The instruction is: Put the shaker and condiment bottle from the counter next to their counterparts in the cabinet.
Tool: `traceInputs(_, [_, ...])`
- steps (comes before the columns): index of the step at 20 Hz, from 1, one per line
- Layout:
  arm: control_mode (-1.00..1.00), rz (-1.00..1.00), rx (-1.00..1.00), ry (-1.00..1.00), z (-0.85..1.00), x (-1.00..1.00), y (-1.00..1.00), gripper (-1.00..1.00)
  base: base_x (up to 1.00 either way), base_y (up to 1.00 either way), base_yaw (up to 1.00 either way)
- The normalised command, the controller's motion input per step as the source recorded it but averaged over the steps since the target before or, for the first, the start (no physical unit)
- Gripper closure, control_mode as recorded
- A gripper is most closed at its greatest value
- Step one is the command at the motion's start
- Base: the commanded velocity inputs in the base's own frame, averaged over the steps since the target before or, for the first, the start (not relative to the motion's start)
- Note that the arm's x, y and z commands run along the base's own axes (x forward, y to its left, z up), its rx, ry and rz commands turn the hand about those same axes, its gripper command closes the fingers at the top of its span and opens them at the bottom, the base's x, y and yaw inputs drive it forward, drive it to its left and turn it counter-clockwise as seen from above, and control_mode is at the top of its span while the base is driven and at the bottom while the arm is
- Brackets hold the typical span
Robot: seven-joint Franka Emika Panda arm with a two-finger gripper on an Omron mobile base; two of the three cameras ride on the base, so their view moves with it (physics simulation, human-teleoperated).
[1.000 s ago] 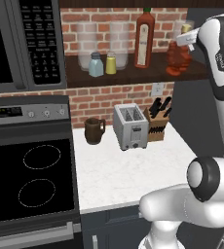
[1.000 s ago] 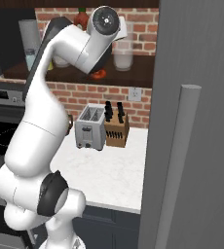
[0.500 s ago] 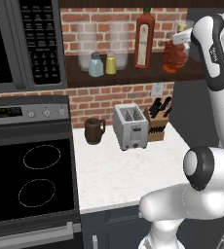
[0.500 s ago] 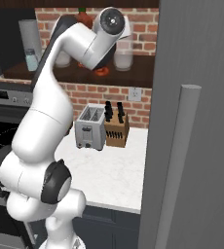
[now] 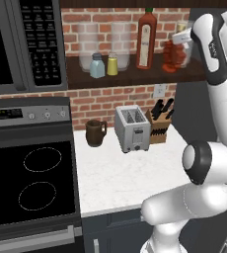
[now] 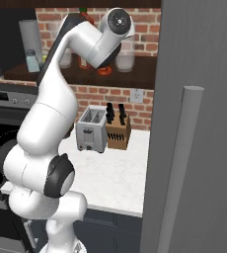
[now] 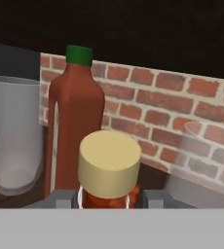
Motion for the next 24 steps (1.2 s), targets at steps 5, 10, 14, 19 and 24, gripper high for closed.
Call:
traceInputs(5, [-1.0,0.03,0.0,0.0,0.0,0.19,0.0,1.0,0.0,0.0,0.0])
traceInputs(10, [-1.0,0.02,0.0,0.0,0.0,0.21,0.0,1.0,0.0,0.0,0.0])
traceInputs(14, [-1.0,0.02,0.0,0.0,0.0,0.24,0.0,-1.0,0.0,0.0,0.0])
traceInputs(19, [-1.0,0.02,0.0,0.0,0.0,0.18,0.0,-1.0,0.0,0.0,0.0])
traceInputs(24, [-1.0,0.02,0.0,0.0,0.0,0.12,-0.01,-1.0,0.0,0.0,0.0])
